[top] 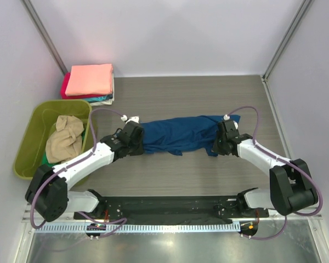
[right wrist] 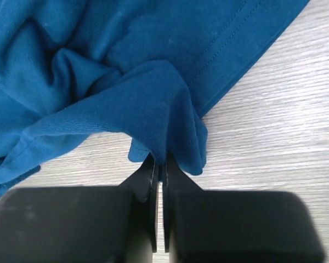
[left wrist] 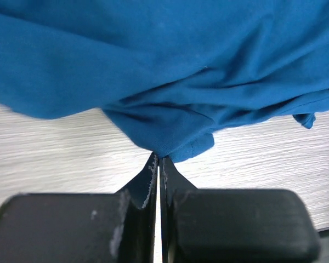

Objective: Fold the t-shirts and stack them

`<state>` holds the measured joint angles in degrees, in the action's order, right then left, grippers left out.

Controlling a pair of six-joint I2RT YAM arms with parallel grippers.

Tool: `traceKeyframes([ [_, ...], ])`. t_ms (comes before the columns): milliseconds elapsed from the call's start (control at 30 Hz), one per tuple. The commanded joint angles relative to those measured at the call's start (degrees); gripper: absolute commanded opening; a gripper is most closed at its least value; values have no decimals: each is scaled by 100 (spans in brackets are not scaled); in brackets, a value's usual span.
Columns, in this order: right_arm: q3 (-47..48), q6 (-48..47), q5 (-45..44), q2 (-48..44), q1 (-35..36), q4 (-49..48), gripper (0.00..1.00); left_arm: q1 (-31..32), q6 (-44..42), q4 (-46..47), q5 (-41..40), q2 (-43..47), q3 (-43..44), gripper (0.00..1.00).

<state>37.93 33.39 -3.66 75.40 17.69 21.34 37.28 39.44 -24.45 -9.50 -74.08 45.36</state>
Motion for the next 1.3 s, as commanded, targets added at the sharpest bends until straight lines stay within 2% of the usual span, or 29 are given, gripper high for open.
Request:
traceKeyframes([
  [0,249,-183,23,-120,24,-149,1,-203,-419,-849,-465,447,647,0],
  [67,591,-280,24,-349,32,237,1,-282,-760,-1332,-919,797,1069,0],
  [200,1425,-394,-213,-1105,-3,1142,1,-326,-1280,-2432,-1598,1246,2771,0],
  [333,2453,-535,-504,-1554,-212,2030,1,-502,-1711,-2890,-1495,959,4081,0],
  [400,2587,-622,-556,-1598,-414,2119,1,-817,-1869,-2987,-962,704,4435,0],
  [500,2553,-676,-373,-1274,-1143,2094,1,-1529,-1940,-2707,-73,-77,4762,1],
  [533,2439,-658,-224,-1125,-1258,1919,1,-1704,-1940,-2653,304,-637,4841,1],
  [600,2377,-606,-144,-609,-1523,1707,1,-2136,-2019,-2626,553,-1473,5402,4],
  [633,2403,-536,-144,-414,-1636,1506,1,-2424,-1924,-2661,763,-2434,5717,5],
  [700,2543,-491,-109,191,-1969,1373,1,-2654,-1739,-3247,1167,-3432,7094,13],
  [733,2726,-482,-48,351,-2032,1294,5,-2708,-1703,-3677,1430,-3985,7692,17],
  [767,2833,-517,110,501,-2068,1293,12,-2647,-1729,-4221,1546,-4487,8394,27],
  [800,2921,-561,163,581,-2077,1328,23,-2534,-1764,-4226,1443,-4483,8323,31],
  [833,2904,-587,234,538,-2077,1311,51,-2271,-1808,-4043,1285,-4309,8061,35],
  [867,2817,-588,286,451,-2077,1250,64,-2156,-1817,-3476,1040,-3733,7580,40],
  [900,2703,-588,296,354,-2077,1180,73,-2076,-1748,-3166,994,-3440,6687,51],
  [933,2476,-588,287,170,-2068,1066,82,-2014,-1660,-2876,1002,-3176,6174,54],
  [967,2378,-588,287,134,-2068,1056,84,-2014,-1485,-2446,1063,-2869,5768,58],
  [1000,2281,-596,287,90,-2068,1047,86,-2014,-1431,-2268,1107,-2422,4999,58],
  [1133,1737,-588,296,2,-2068,793,88,-2005,-1194,-1494,1178,-1612,3563,57],
  [1267,1314,-386,910,19,-2068,354,87,-1996,-1009,-345,1406,-1337,2619,56],
])
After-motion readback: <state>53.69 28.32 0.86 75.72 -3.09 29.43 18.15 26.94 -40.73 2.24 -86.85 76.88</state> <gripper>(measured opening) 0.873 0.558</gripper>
